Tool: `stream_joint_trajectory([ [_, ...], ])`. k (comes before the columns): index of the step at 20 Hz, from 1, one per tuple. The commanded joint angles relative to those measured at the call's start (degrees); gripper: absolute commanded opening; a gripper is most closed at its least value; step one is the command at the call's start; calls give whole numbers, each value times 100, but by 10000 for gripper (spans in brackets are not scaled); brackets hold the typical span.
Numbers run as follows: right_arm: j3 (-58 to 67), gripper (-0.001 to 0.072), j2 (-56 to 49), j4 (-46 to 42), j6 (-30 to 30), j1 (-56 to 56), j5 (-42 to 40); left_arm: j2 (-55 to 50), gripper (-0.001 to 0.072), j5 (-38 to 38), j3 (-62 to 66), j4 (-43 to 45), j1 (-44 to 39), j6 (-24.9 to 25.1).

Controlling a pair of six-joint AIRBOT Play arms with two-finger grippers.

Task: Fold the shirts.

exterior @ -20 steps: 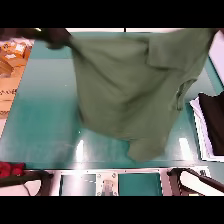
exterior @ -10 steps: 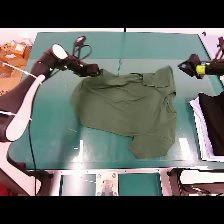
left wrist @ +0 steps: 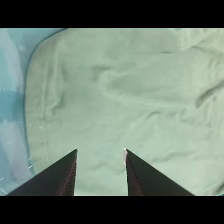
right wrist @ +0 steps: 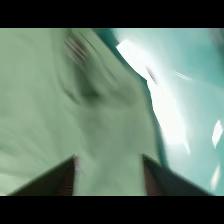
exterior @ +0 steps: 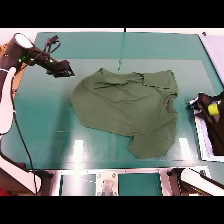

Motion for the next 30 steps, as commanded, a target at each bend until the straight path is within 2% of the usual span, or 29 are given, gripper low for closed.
stream_joint_trajectory([
  [1,-1569,485,741,-525,647,-131,186,-2,360,-87,20,4,157,81],
  [7,-2511,484,688,-487,592,-120,-358,-2,360,-87,20,52,157,225],
  [10,-2608,467,271,96,-20,-120,-833,-2,360,-85,20,52,157,223],
  [12,-2529,159,-57,796,-662,-120,-1408,-2,360,-109,22,105,157,223],
  [13,-2393,31,-197,1130,-1008,-120,-1580,-2,358,-146,22,164,157,223],
  [14,-2186,22,-271,1246,-1202,-122,-1657,0,282,-223,26,251,157,221],
  [15,-1930,22,-295,1191,-1202,-127,-1683,4,22,-376,35,415,157,227],
  [17,-1305,22,-295,942,-1137,-136,-1773,9,20,-658,33,730,157,212],
  [19,-769,22,-328,723,-826,-136,-1862,11,20,-870,24,1047,157,15],
  [21,-433,22,-437,730,-789,-131,-1862,98,19,-1145,-192,1058,157,-107],
  [24,-420,22,-629,743,-793,-120,-1873,846,19,-855,-1574,916,138,-254],
  [26,-420,23,-789,748,-793,-98,-1878,1683,19,-315,-2951,846,46,-369],
  [30,-417,22,-863,911,-903,68,-1908,3191,25,1867,-5274,557,-623,-730],
])
